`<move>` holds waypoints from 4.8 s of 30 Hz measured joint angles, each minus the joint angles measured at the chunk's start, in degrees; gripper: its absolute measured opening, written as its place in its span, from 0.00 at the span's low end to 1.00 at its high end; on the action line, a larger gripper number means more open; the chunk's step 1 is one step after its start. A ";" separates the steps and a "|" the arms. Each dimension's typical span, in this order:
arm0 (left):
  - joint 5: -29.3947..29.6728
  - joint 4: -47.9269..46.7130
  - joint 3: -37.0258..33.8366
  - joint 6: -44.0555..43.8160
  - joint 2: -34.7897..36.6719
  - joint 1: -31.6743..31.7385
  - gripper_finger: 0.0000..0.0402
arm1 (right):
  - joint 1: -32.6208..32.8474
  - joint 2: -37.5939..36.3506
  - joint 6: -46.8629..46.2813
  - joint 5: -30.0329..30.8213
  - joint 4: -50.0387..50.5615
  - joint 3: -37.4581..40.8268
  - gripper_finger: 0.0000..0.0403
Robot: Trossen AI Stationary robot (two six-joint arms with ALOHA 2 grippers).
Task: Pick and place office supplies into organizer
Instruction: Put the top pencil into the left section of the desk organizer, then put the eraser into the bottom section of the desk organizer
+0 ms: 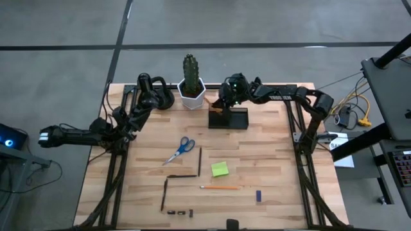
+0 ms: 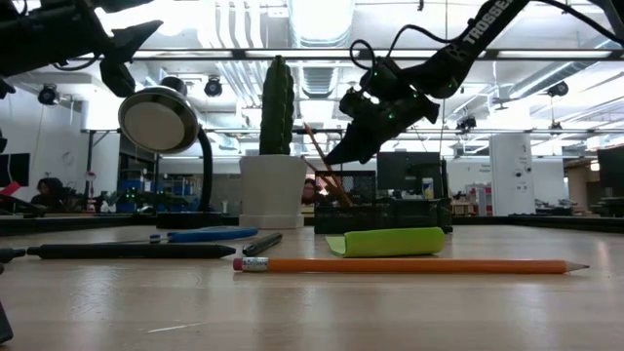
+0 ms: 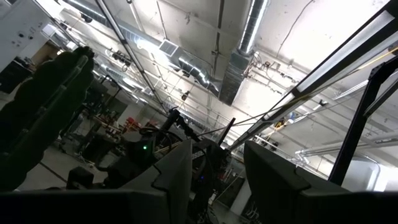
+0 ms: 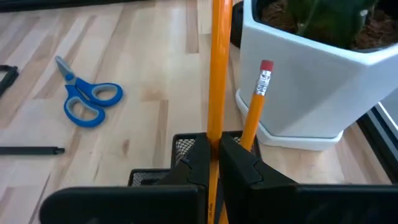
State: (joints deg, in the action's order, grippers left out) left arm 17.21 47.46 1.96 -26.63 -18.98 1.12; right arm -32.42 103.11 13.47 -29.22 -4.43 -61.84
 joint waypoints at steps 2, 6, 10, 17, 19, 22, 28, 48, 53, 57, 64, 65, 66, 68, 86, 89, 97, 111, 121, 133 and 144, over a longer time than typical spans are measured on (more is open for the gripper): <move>0.02 0.01 0.00 0.00 0.00 -0.01 0.32 | -0.04 0.00 0.02 -0.76 0.00 0.00 0.02; 0.02 0.00 0.00 -0.01 0.00 -0.01 0.32 | -0.04 0.00 0.03 -0.85 1.40 0.00 0.02; 0.02 0.02 0.00 -0.02 0.00 -0.02 0.32 | -0.04 0.00 0.28 -0.86 3.09 -0.02 0.03; 0.02 0.02 0.00 -0.02 0.00 -0.02 0.32 | -0.04 0.00 0.26 -0.84 3.21 -0.18 0.03; 0.02 0.02 0.00 -0.02 0.00 -0.01 0.32 | -0.04 0.00 0.28 -0.82 3.49 -0.35 0.03; 0.02 0.02 0.00 -0.02 0.00 -0.02 0.32 | -0.04 0.00 0.52 -0.80 3.89 -0.44 0.03; 0.02 0.02 0.00 -0.02 0.00 -0.01 0.32 | -0.04 0.00 0.70 -0.66 4.70 -0.44 0.03; 0.02 0.04 0.00 0.00 0.00 0.00 0.32 | 0.00 -0.07 0.23 1.98 4.66 -0.44 0.21; 0.02 0.04 0.00 -0.02 0.00 0.00 0.32 | 0.00 -0.63 -0.04 2.00 4.63 -0.44 0.23; 0.02 0.04 0.00 0.00 0.00 -0.02 0.32 | 0.00 -1.75 -2.99 1.98 4.55 -0.44 0.22; 0.02 0.04 0.00 0.00 0.00 -0.02 0.32 | 0.04 -6.07 -6.51 1.98 4.55 -0.42 0.20; 0.01 0.04 0.00 0.00 0.00 0.00 0.32 | 0.06 -6.79 -7.19 2.00 4.67 -0.42 0.20; 0.00 0.04 0.00 0.00 0.00 -0.01 0.32 | 0.10 -7.55 -7.99 2.02 4.70 -0.42 0.20; 0.00 0.04 0.00 0.00 0.00 0.00 0.32 | 0.18 -9.24 -9.40 2.05 4.75 -0.42 0.20; -0.02 0.04 0.00 0.02 0.00 -0.01 0.32 | 5.26 -27.01 -19.06 2.38 12.46 -0.42 0.20; -0.02 0.02 0.00 0.02 0.00 0.00 0.32 | 7.26 -28.99 -21.87 2.39 13.56 -0.42 0.20; -0.04 0.04 0.00 0.02 0.00 0.00 0.32 | 13.16 -30.42 -34.78 2.39 14.99 -0.42 0.20; -0.04 0.02 0.00 0.02 0.00 -0.01 0.32 | 25.31 -30.29 -62.61 8.24 25.39 -0.42 0.20; -0.02 0.00 0.00 0.07 0.00 -0.02 0.32 | 35.87 -30.29 -83.32 14.56 35.29 -0.42 0.20; -0.02 -0.08 0.00 0.09 0.00 -0.02 0.32 | 51.45 -30.21 -114.01 17.47 50.89 -0.40 0.20; -0.02 -0.48 0.00 0.07 0.00 -0.01 0.32 | 66.50 -29.22 -135.08 26.33 56.09 -0.35 0.20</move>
State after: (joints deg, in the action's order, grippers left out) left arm 17.19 46.98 1.96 -26.57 -18.98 1.12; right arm 34.08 73.89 -121.60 -2.90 51.66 -62.19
